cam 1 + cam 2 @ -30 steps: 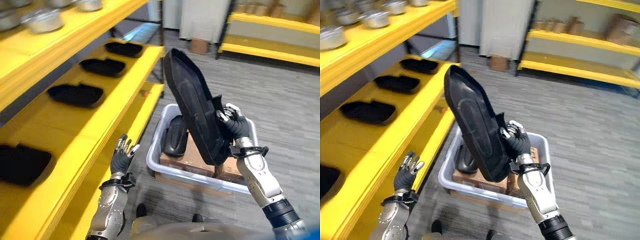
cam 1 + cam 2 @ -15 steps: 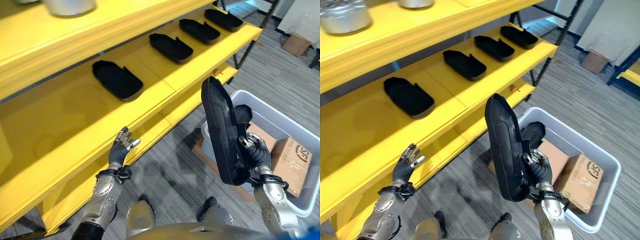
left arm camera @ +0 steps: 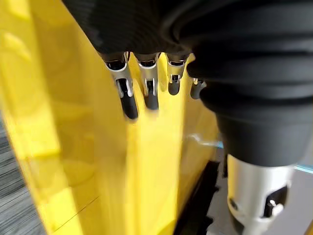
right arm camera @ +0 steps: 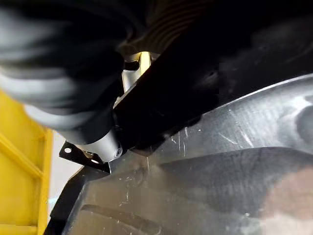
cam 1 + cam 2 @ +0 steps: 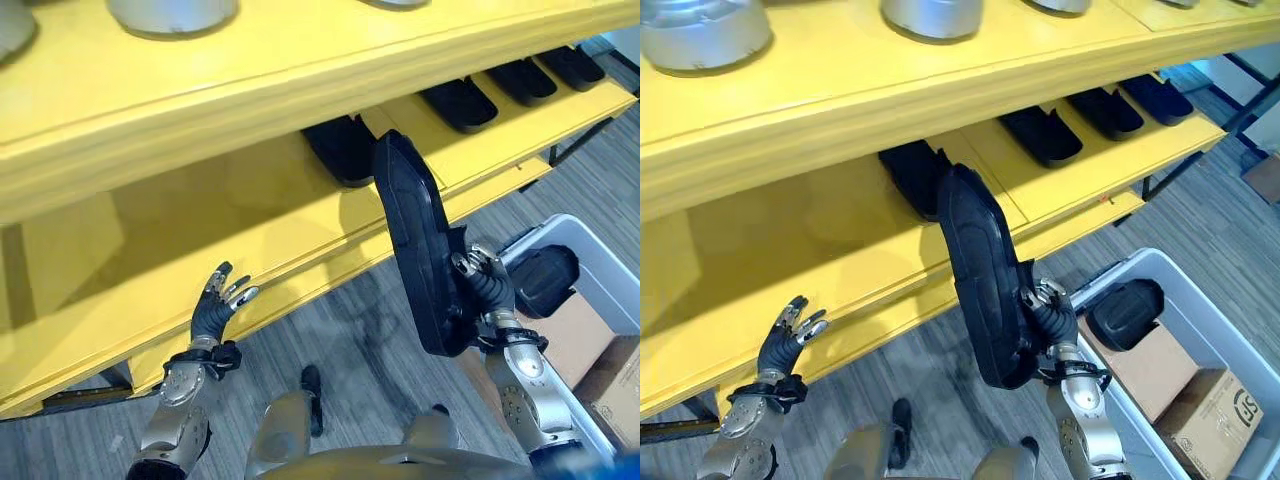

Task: Move parts from the plastic box to the shelf.

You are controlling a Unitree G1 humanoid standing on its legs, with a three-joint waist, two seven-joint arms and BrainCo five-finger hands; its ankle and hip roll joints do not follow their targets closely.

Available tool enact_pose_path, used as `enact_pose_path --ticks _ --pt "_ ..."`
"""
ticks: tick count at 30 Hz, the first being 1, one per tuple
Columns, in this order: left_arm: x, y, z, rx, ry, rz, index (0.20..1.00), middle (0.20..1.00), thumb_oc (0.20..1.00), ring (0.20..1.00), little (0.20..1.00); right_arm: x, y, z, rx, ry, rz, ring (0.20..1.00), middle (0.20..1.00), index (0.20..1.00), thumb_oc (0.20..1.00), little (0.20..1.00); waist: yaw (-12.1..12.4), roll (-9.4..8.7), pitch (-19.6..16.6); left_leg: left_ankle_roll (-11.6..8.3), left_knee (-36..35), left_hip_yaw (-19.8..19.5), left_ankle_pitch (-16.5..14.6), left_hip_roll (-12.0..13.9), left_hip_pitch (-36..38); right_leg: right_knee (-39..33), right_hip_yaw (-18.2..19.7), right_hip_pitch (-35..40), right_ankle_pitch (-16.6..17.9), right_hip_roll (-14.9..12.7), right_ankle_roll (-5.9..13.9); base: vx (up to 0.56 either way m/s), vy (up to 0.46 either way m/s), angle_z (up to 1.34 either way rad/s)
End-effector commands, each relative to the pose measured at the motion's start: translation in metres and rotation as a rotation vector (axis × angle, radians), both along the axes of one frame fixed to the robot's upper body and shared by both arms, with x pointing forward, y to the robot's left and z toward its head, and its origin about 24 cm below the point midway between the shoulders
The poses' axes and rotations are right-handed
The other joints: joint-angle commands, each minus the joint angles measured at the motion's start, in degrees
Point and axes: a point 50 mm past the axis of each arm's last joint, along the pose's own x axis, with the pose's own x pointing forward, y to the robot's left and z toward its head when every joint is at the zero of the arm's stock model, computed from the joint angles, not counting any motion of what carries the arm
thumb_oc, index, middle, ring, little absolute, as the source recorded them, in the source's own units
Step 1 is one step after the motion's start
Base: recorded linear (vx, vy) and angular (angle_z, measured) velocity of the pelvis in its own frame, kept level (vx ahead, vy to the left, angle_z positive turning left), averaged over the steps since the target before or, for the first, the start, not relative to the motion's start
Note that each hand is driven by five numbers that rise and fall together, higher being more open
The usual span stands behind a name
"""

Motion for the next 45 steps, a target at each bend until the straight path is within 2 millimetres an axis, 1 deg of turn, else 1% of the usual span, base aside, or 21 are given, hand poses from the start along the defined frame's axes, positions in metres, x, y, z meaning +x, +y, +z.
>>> enact_pose_path --ticks 1,2,5,6,10,14,18,20,21,24,27,28,29,30,31,33,35,39,43,44,45 --pt "0.008 -0.010 0.024 0.042 -0.139 -0.064 1.000 1.000 1.000 1.000 1.000 0.006 -0.009 0.031 0.004 -0.163 0.021 0.200 0.200 0.200 0.200 0.200 -2.00 1.57 -2.67 -6.09 -6.94 0.12 3.44 1.74 4.11 -7.46 -2.21 3.09 -0.19 11.61 -2.93 0.12 0.008 0.29" --pt "0.008 -0.011 0.022 0.045 -0.134 -0.056 1.000 1.000 1.000 1.000 1.000 0.006 -0.007 0.031 -0.002 -0.162 0.038 0.200 0.200 0.200 0.200 0.200 -2.33 0.97 -2.72 -6.25 -7.80 -0.18 3.73 1.68 5.09 -10.23 -1.14 2.45 -0.10 13.25 -2.69 0.10 -0.044 0.35" --pt "0.008 -0.012 0.021 0.039 -0.135 -0.045 1.000 1.000 1.000 1.000 1.000 0.007 -0.006 0.030 -0.004 -0.162 0.046 0.200 0.200 0.200 0.200 0.200 -2.58 0.31 -2.82 -6.44 -7.76 -0.97 3.56 1.61 6.24 -15.12 1.73 3.54 1.21 13.54 -1.72 0.09 -0.093 0.30" --pt "0.006 -0.013 0.019 0.021 -0.134 -0.046 1.000 1.000 1.000 1.000 1.000 0.005 -0.008 0.029 -0.009 -0.155 0.046 0.200 0.200 0.200 0.200 0.200 -2.50 -0.22 -3.41 -6.50 -7.35 -0.98 3.19 1.36 7.10 -16.61 2.20 5.89 0.44 13.42 -2.08 0.09 -0.107 0.43" --pt "-0.003 -0.015 0.012 -0.007 -0.104 -0.033 1.000 1.000 1.000 1.000 1.000 0.000 -0.014 0.028 -0.023 -0.143 0.037 0.200 0.200 0.200 0.200 0.200 -2.01 -0.24 -5.65 -7.07 -8.22 -0.39 3.07 1.84 8.46 -19.38 0.54 8.79 0.69 13.30 -2.15 0.09 -0.128 0.27" --pt "-0.009 -0.015 0.008 -0.012 -0.081 -0.036 1.000 1.000 1.000 1.000 1.000 -0.002 -0.018 0.027 -0.035 -0.134 0.027 0.200 0.200 0.200 0.200 0.200 -1.96 -0.36 -6.69 -7.98 -7.72 -0.86 2.97 2.97 9.14 -19.62 -0.79 10.56 -0.82 13.94 -3.10 0.03 -0.151 0.02" --pt "-0.009 -0.016 0.007 -0.027 -0.077 -0.021 1.000 1.000 1.000 1.000 1.000 -0.001 -0.019 0.031 -0.055 -0.151 0.036 0.200 0.200 0.200 0.200 0.200 -1.66 -0.61 -6.52 -9.27 -6.54 -2.69 3.87 3.90 8.10 -19.52 -2.45 11.39 -2.26 14.80 -4.19 -0.03 -0.174 0.16" --pt "-0.005 -0.018 0.008 -0.034 -0.087 -0.027 1.000 1.000 1.000 1.000 1.000 0.001 -0.021 0.035 -0.062 -0.165 0.030 0.200 0.200 0.200 0.200 0.200 -1.54 -0.92 -5.71 -9.78 -2.45 -3.45 3.37 3.69 5.49 -19.10 -3.61 11.11 -2.64 14.43 -4.69 -0.13 -0.151 0.56" --pt "-0.001 -0.022 0.009 -0.044 -0.094 -0.040 1.000 1.000 1.000 1.000 1.000 0.003 -0.025 0.039 -0.086 -0.178 0.021 0.200 0.200 0.200 0.200 0.200 -1.83 -1.25 -4.75 -10.06 1.44 -1.91 2.04 4.30 3.99 -17.77 -5.31 10.63 -3.00 13.71 -5.18 -0.16 -0.111 0.83" --pt "0.002 -0.025 0.011 -0.052 -0.106 -0.049 1.000 1.000 1.000 1.000 1.000 0.005 -0.022 0.040 -0.074 -0.184 0.026 0.200 0.200 0.200 0.200 0.200 -2.09 -1.57 -4.96 -10.82 1.34 -0.55 1.83 8.05 5.64 -16.63 -6.06 10.32 -3.46 12.85 -5.61 -0.07 -0.001 0.82" --pt "0.006 -0.031 0.014 -0.062 -0.121 -0.064 1.000 1.000 1.000 1.000 1.000 0.007 -0.016 0.043 -0.050 -0.195 0.043 0.200 0.200 0.200 0.200 0.200 -2.18 -0.69 -5.44 -12.27 -1.38 -0.30 6.12 13.65 6.60 -14.15 -7.21 9.71 -5.02 11.61 -5.38 -0.01 0.074 0.26" --pt "0.006 -0.031 0.014 -0.063 -0.121 -0.064 1.000 1.000 1.000 1.000 1.000 0.007 -0.016 0.043 -0.050 -0.195 0.043 0.200 0.200 0.200 0.200 0.200 -2.28 -0.65 -5.45 -12.34 -1.62 -0.39 6.27 13.69 6.66 -13.95 -7.30 9.62 -5.16 11.63 -5.42 0.00 0.089 0.21" --pt "0.008 -0.033 0.014 -0.068 -0.122 -0.066 1.000 1.000 1.000 1.000 1.000 0.009 -0.014 0.044 -0.050 -0.202 0.045 0.200 0.200 0.200 0.200 0.200 -2.45 0.03 -5.48 -12.89 -3.28 0.59 8.08 15.37 6.79 -12.73 -8.32 9.27 -5.67 10.93 -5.44 0.02 0.097 0.31" --pt "0.008 -0.034 0.013 -0.080 -0.118 -0.071 1.000 1.000 1.000 1.000 1.000 0.009 -0.012 0.045 -0.045 -0.207 0.051 0.200 0.200 0.200 0.200 0.200 -2.56 1.22 -5.62 -12.90 -4.83 1.51 7.47 15.47 7.91 -10.85 -9.35 8.97 -6.74 10.73 -5.23 0.03 0.149 0.35" --pt "0.009 -0.035 0.012 -0.079 -0.114 -0.073 1.000 1.000 1.000 1.000 1.000 0.009 -0.011 0.045 -0.043 -0.209 0.052 0.200 0.200 0.200 0.200 0.200 -2.62 1.78 -5.80 -13.11 -6.37 1.86 8.08 15.52 8.27 -10.00 -9.98 8.85 -6.74 10.44 -5.27 0.05 0.176 0.36" --pt "0.010 -0.034 0.012 -0.078 -0.107 -0.078 1.000 1.000 1.000 1.000 1.000 0.014 -0.004 0.049 -0.038 -0.231 0.073 0.200 0.200 0.200 0.200 0.200 -2.10 2.35 -5.62 -12.81 -6.34 0.79 7.22 13.99 8.54 -8.79 -10.72 9.08 -6.63 8.98 -4.97 0.09 0.213 0.42" --pt "0.006 -0.030 0.009 -0.073 -0.087 -0.081 1.000 1.000 1.000 1.000 1.000 0.022 0.007 0.056 -0.040 -0.257 0.117 0.200 0.200 0.200 0.200 0.200 -0.72 2.17 -5.17 -12.05 -4.45 0.86 4.98 12.44 8.90 -8.97 -10.68 10.35 -6.28 7.35 -4.17 0.12 0.202 0.37" --pt "0.006 -0.030 0.010 -0.079 -0.088 -0.091 1.000 1.000 1.000 1.000 1.000 0.035 0.016 0.071 -0.083 -0.316 0.135 0.200 0.200 0.200 0.200 0.200 0.78 1.82 -4.41 -11.69 -0.63 0.87 3.07 11.33 7.26 -9.60 -11.13 11.37 -6.01 5.96 -3.49 0.05 0.107 0.18" --pt "0.015 -0.036 0.021 -0.074 -0.119 -0.156 1.000 1.000 1.000 1.000 1.000 0.065 0.037 0.102 -0.103 -0.412 0.161 0.200 0.200 0.200 0.200 0.200 3.41 1.67 -1.65 -11.50 5.73 -0.34 1.01 9.68 1.06 -8.66 -12.40 10.03 -5.82 3.82 -2.92 -0.03 0.086 0.29" --pt "0.015 -0.036 0.021 -0.074 -0.119 -0.156 1.000 1.000 1.000 1.000 1.000 0.065 0.037 0.102 -0.103 -0.412 0.161 0.200 0.200 0.200 0.200 0.200 3.38 1.67 -1.67 -11.50 5.78 -0.37 0.99 9.68 1.00 -8.64 -12.42 10.00 -5.83 3.82 -2.92 -0.08 0.043 0.21" --pt "0.019 -0.041 0.024 -0.079 -0.124 -0.187 1.000 1.000 1.000 1.000 1.000 0.078 0.044 0.120 -0.118 -0.463 0.153 0.200 0.200 0.200 0.200 0.200 4.58 1.81 -0.04 -11.55 8.21 -1.29 0.61 9.06 -2.24 -7.21 -13.52 8.77 -5.97 2.94 -2.92 -0.08 0.043 0.23"
